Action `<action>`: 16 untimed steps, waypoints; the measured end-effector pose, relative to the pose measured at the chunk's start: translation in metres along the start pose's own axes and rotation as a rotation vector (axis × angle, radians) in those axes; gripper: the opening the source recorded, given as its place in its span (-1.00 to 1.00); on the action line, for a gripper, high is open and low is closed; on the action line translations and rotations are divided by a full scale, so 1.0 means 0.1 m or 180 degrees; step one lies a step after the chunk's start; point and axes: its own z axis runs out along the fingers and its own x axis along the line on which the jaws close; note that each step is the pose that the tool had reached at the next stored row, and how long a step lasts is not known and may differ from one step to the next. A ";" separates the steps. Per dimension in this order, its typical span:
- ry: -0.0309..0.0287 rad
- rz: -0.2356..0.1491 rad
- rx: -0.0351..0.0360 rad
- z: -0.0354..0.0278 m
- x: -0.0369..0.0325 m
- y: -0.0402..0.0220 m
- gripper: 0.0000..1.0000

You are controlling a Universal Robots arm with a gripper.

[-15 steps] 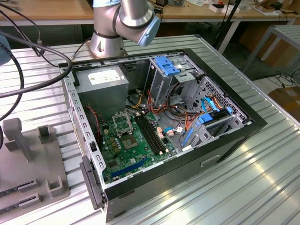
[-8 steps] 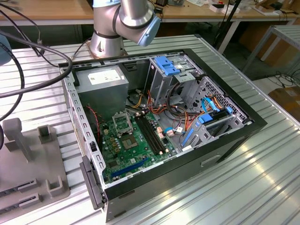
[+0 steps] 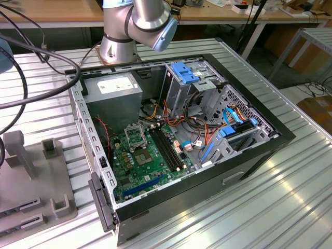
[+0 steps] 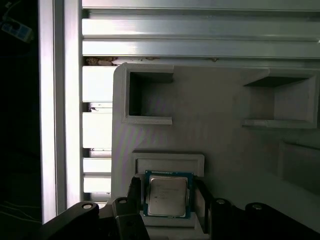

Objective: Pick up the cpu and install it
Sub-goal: 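Pick up the cpu and move it towards the insertion slot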

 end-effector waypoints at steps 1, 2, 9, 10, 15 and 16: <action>0.0000 -0.0001 0.0000 0.003 0.000 0.000 0.08; 0.0000 -0.0002 0.0000 0.006 0.000 0.000 0.08; 0.0000 -0.0008 0.0001 0.010 0.000 0.000 0.08; 0.0000 -0.0009 0.0001 0.010 0.000 0.000 0.08; 0.0000 -0.0009 0.0001 0.010 0.000 0.000 0.08; 0.0000 -0.0009 0.0001 0.010 0.000 0.000 0.08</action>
